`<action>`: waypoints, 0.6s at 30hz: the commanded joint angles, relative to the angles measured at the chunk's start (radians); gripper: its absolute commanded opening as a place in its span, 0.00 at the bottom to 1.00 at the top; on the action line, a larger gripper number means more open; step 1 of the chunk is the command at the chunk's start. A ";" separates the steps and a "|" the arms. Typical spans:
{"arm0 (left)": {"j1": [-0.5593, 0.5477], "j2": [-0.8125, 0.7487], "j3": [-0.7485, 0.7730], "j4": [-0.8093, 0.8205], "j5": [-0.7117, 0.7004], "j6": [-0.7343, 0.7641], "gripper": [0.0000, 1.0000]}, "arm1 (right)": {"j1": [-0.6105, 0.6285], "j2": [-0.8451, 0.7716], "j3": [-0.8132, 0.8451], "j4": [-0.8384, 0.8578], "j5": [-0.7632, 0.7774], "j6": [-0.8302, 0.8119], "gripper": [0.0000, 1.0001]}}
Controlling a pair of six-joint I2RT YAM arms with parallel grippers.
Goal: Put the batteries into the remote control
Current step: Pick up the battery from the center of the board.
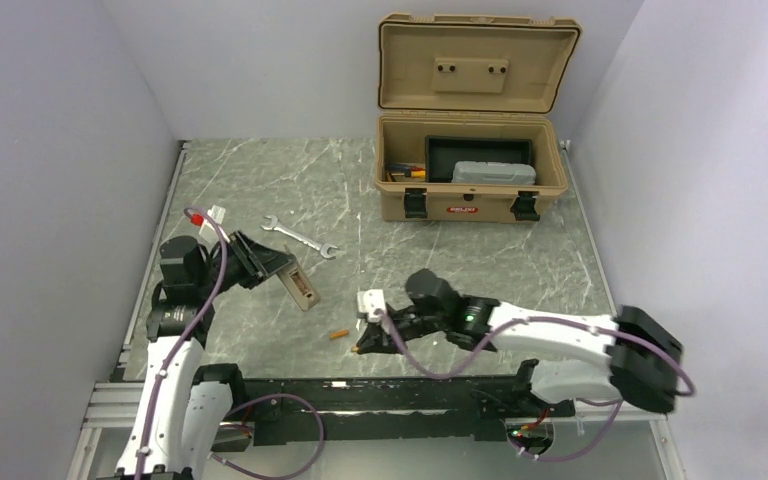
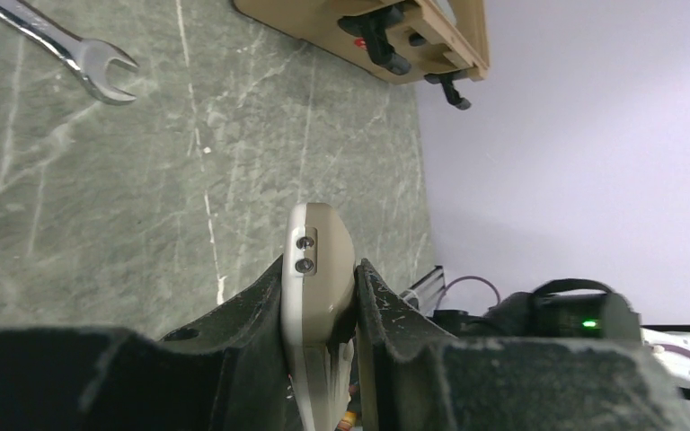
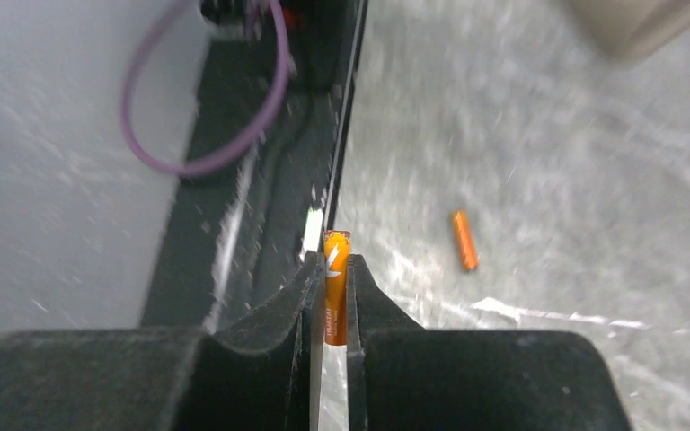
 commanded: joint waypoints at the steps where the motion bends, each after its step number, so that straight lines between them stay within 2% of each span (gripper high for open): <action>1: -0.012 -0.061 -0.030 0.261 0.081 -0.115 0.00 | -0.007 -0.241 -0.038 0.126 -0.067 0.178 0.00; 4: -0.057 -0.083 0.000 0.307 0.066 -0.124 0.00 | -0.007 -0.360 -0.037 0.135 -0.116 0.250 0.00; 11: -0.310 -0.078 0.015 0.555 -0.050 -0.168 0.00 | -0.007 -0.512 -0.012 0.136 -0.174 0.341 0.00; 14: -0.415 -0.057 0.004 0.641 -0.108 -0.167 0.00 | -0.007 -0.541 0.023 0.093 -0.092 0.364 0.00; 18: -0.501 -0.018 -0.019 0.760 -0.159 -0.172 0.00 | -0.006 -0.573 0.101 -0.001 0.045 0.394 0.00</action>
